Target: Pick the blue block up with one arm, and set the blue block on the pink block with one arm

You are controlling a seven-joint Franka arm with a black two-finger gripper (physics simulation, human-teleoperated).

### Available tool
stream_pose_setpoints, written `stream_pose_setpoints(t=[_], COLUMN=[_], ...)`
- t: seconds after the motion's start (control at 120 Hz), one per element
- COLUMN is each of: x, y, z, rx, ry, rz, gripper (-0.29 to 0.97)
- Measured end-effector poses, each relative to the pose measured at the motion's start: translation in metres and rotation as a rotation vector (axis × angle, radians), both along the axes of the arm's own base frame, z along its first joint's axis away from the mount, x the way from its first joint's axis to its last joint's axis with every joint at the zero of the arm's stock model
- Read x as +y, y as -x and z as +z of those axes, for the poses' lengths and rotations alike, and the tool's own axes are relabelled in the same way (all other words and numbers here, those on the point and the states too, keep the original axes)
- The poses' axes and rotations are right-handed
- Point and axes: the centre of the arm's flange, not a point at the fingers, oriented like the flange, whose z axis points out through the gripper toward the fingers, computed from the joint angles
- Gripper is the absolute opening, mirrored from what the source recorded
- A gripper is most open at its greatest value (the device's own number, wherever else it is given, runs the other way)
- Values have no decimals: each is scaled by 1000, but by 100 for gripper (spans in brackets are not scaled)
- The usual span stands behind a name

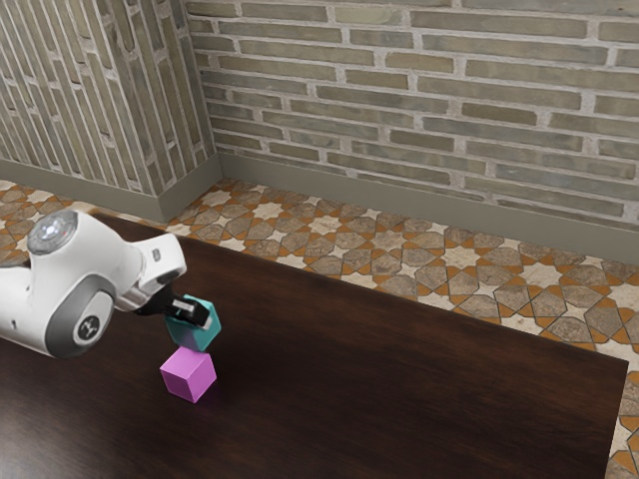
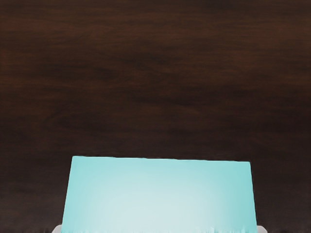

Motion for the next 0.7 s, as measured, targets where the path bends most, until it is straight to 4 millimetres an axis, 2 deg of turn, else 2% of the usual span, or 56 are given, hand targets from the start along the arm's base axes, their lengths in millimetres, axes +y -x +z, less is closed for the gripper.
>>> stream_pose_setpoints(t=[0.267,0.7], x=[4,7], y=[24,38], z=[0,5], rx=[-3,-15], ry=[-2,-7], rz=[8,9], gripper=[35,35])
